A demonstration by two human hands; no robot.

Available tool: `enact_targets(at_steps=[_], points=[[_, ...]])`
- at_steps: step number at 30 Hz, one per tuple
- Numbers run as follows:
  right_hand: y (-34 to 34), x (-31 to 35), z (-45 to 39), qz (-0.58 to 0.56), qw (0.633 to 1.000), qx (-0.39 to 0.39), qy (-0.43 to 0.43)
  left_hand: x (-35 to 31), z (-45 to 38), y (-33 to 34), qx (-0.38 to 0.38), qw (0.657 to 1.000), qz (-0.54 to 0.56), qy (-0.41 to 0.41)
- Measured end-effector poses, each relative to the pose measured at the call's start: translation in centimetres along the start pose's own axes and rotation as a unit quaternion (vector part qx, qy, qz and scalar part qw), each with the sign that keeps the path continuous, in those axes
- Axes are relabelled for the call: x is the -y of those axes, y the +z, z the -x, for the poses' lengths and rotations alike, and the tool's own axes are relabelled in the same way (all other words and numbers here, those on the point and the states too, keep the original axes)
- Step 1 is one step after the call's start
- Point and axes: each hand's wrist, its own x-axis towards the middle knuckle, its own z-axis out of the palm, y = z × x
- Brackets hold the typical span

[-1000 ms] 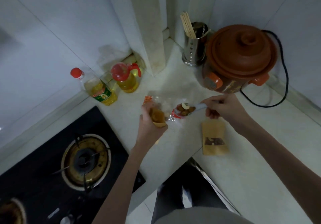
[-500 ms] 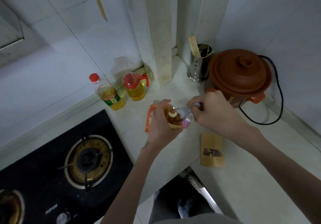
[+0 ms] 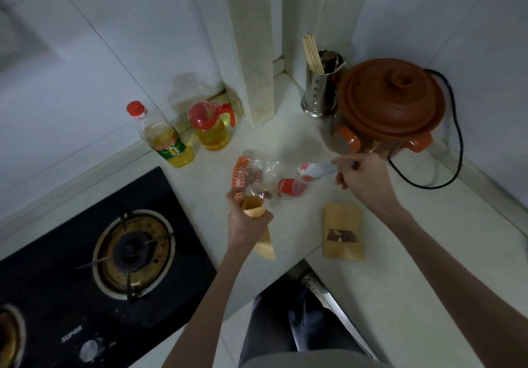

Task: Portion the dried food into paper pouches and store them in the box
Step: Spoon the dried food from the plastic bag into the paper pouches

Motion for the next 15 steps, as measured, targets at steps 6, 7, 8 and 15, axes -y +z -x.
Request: enact_targets(at_steps=[6, 7, 8, 15], points=[[3.0, -6.9, 0.0, 0.028, 0.996, 0.017, 0.081, 5.0, -1.2, -1.0, 0.016, 0.997, -0.033, -0.070], [3.5, -7.5, -0.2, 0.033, 0.996, 0.016, 0.080, 4.9, -2.3, -1.3, 0.006, 0.997, -0.040, -0.072], [4.0, -7.9, -0.4, 0.039, 0.996, 0.015, 0.076, 4.6, -3.5, -1.6, -0.004, 0.996, -0.051, -0.076], [8.0, -8.9, -2.5, 0.114, 0.993, 0.015, 0.034, 3.6, -10.5, -3.3, -0.030, 0.986, -0.122, -0.113]])
